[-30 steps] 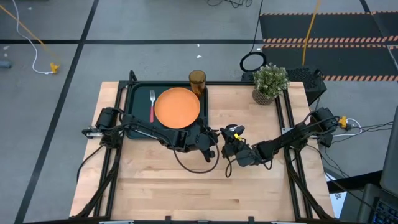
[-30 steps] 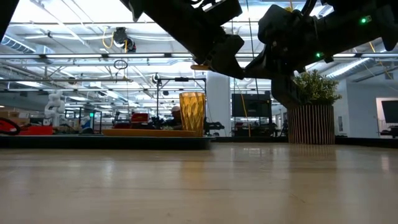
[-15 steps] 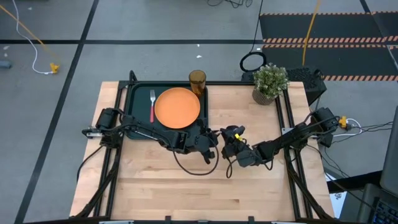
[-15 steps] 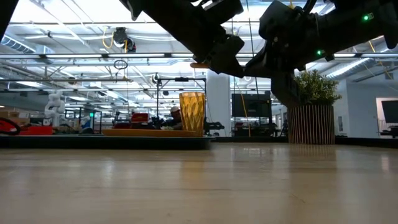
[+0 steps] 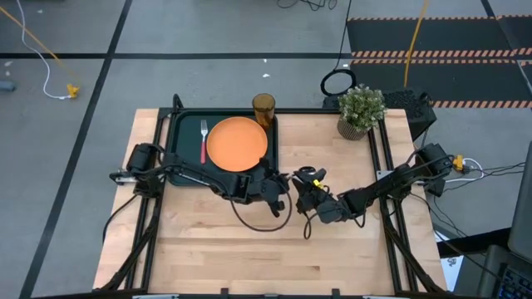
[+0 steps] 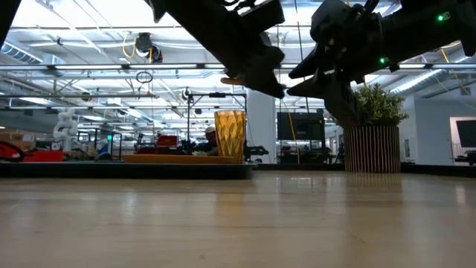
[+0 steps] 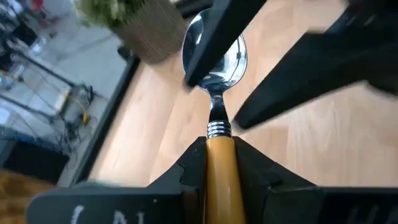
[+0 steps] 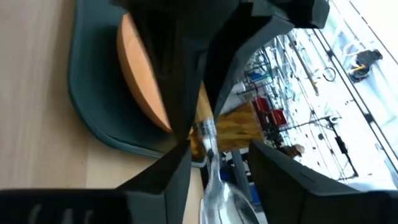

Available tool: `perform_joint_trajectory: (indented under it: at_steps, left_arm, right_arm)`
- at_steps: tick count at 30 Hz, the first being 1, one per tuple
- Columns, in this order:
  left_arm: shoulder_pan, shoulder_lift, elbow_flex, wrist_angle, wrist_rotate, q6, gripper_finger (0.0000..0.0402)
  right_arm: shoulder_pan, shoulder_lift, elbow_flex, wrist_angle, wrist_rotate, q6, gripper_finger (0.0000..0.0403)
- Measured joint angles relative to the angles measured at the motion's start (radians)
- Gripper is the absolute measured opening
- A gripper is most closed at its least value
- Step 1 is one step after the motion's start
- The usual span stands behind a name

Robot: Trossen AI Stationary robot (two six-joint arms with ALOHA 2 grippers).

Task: Pick and place plate/cup/fork/spoon on tray
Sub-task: Put the yellow spoon on the black tray to the left of the pink fork

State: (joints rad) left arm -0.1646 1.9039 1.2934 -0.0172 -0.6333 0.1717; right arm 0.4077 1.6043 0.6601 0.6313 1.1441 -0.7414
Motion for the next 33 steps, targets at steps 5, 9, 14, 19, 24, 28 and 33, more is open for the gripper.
perform_joint_trajectory:
  at_steps: [5,9,14,19,24,28,33]
  left_arm:
    - [0.003,-0.066,0.001,-0.111,-0.007,-0.077,0.0055]
    - [0.003,-0.114,0.000,-0.211,-0.005,-0.152,0.0055]
    - [0.003,-0.174,0.000,-0.397,-0.043,-0.297,0.0061]
    - [0.003,-0.230,0.001,-0.616,-0.077,-0.492,0.0054]
    - [-0.001,-0.263,0.002,-0.842,-0.124,-0.733,0.0062]
    - [-0.004,-0.272,-0.001,-1.036,-0.152,-0.926,0.0063]
    - [-0.002,-0.269,-0.032,-1.248,-0.157,-1.161,0.0053]
  right_arm:
    - [0.017,0.000,0.000,-0.005,-0.025,0.000,0.0172]
    - [0.030,0.000,0.000,0.008,-0.027,-0.001,0.0176]
    - [0.052,-0.013,-0.001,0.018,-0.021,-0.032,0.0176]
    - [0.061,-0.050,-0.001,0.026,-0.016,-0.062,0.0176]
    - [0.059,-0.067,-0.001,0.020,-0.014,-0.065,0.0176]
    - [0.059,-0.069,-0.001,0.025,-0.014,-0.065,0.0176]
    - [0.059,-0.068,-0.001,0.029,-0.014,-0.080,0.0176]
